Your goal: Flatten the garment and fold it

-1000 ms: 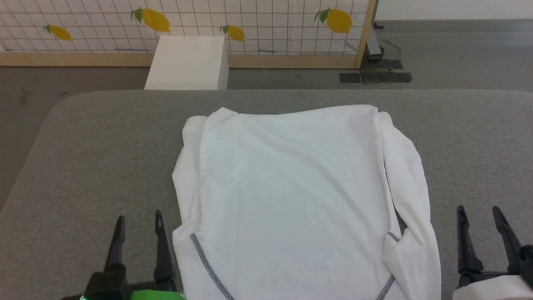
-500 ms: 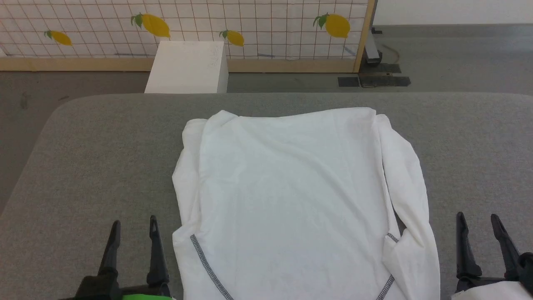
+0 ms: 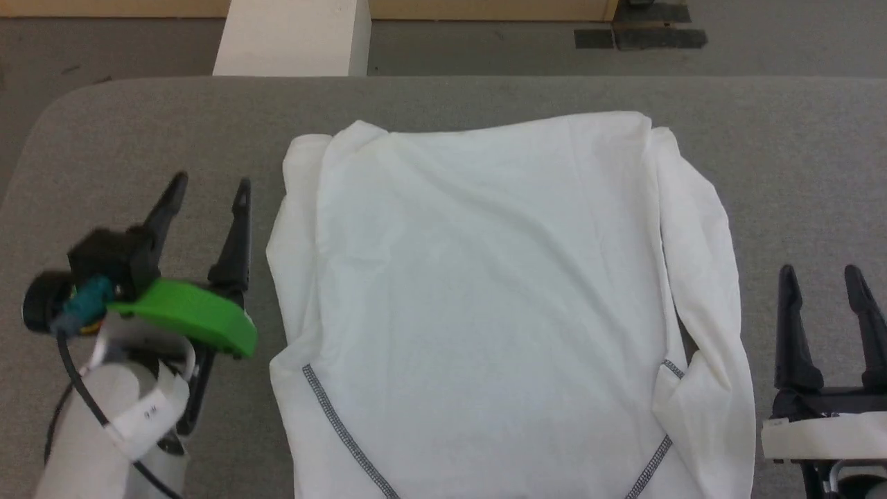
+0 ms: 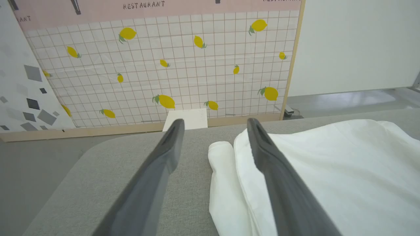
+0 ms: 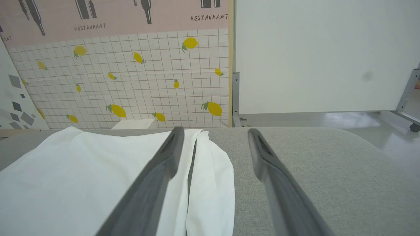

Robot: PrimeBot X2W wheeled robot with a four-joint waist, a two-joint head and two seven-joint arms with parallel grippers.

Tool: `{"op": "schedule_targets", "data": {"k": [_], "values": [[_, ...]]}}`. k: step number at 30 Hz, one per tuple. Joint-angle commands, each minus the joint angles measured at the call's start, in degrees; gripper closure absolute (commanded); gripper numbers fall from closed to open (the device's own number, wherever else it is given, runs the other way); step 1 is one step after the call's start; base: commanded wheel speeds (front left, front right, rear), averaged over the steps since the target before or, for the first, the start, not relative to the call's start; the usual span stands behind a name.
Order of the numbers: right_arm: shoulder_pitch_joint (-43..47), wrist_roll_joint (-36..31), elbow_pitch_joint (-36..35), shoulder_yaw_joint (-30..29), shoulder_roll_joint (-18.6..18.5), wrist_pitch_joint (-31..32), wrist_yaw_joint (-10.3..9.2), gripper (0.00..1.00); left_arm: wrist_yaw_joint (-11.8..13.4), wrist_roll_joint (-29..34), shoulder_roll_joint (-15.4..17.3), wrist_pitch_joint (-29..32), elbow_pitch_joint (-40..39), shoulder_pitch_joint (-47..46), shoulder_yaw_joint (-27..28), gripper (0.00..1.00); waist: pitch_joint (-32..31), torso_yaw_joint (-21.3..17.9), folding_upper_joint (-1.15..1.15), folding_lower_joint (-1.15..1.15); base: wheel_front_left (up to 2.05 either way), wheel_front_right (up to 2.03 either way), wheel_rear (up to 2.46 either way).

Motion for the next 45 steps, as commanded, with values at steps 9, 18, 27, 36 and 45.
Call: {"op": "schedule_targets", "data": {"k": [9,18,27,36,45], "values": [[-5.6,-0.5,-1.9,0.3,0.0,0.2,-0.08,0.0,-2.9,-9.9,6.5,22.5,6.2,-21.2,0.6,0.0,15.0,-1.5,0.0,0.0,0.0,0.0,0.0],[-8.0,-0.7,-1.4,0.4,0.0,-0.3,-0.08,0.0,-2.5,-15.9,9.5,41.1,13.0,-30.6,-0.9,0.0,19.9,-2.9,0.0,0.0,0.0,0.0,0.0],[-9.2,-1.0,-1.4,0.4,0.0,-0.2,-0.08,0.0,1.9,-18.4,9.8,50.4,13.2,-31.8,-0.3,0.0,22.9,-3.5,0.0,0.0,0.0,0.0,0.0],[-10.1,-1.4,-1.0,0.3,0.0,-0.2,-0.08,0.0,3.4,-20.6,8.7,52.3,12.3,-31.0,0.2,1.0,24.2,-3.4,0.0,0.0,0.0,0.0,0.0],[-10.9,-1.6,-0.4,0.2,0.0,0.0,-0.08,0.0,1.5,-22.2,8.1,49.6,13.0,-30.8,0.7,1.0,24.2,-3.5,0.0,0.0,0.0,0.0,0.0]]}}
